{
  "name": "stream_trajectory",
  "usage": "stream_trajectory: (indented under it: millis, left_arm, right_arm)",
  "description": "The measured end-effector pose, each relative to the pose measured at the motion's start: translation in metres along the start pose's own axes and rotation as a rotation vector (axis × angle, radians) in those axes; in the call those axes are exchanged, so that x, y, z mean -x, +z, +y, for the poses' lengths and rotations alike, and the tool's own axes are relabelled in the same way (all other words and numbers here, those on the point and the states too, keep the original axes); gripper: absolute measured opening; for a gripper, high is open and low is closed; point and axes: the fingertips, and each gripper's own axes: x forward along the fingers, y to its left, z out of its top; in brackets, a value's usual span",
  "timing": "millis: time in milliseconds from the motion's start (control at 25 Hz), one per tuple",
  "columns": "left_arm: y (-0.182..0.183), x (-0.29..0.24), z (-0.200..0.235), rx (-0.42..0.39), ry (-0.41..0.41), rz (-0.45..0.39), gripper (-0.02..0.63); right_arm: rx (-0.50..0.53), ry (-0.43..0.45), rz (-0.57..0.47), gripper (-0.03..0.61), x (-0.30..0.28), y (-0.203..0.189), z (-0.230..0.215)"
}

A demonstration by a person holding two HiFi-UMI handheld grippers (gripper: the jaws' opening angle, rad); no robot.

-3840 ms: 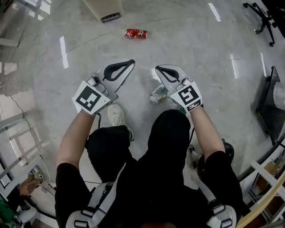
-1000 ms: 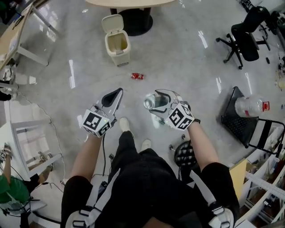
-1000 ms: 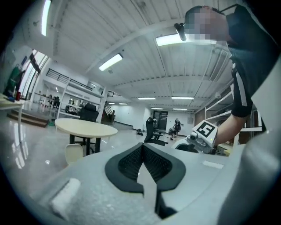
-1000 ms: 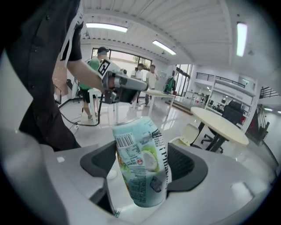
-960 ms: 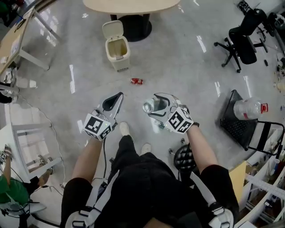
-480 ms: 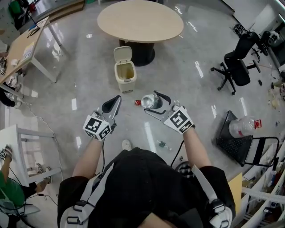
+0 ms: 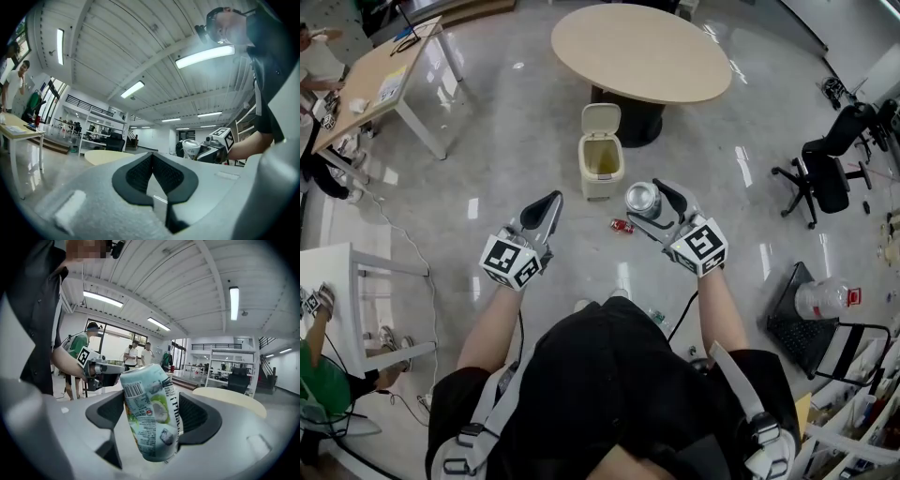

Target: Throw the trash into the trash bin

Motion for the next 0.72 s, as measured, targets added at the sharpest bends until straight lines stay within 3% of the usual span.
stream_trajectory:
  millis: [320,520,720]
  left_arm:
    - [-0.005,-0.032,0.038,-0.009,-0.003,0.016,0.0]
    - [-0.007,-0.08,0.082,-0.034,0.011,0.029,0.0]
    - [0.006,-0.146,0.124,-0.035,0.017,0.002,0.0]
  right_arm:
    - [-0.039,0.028,-0.044,0.371,-0.058,-0.002,-0.044]
    - [-0.071,0.046,-0.081,0.371,-0.106,-0.005,-0.106]
    - [-0.028,0.086,-0.066,0.371,-0.154,-0.003,-0.167]
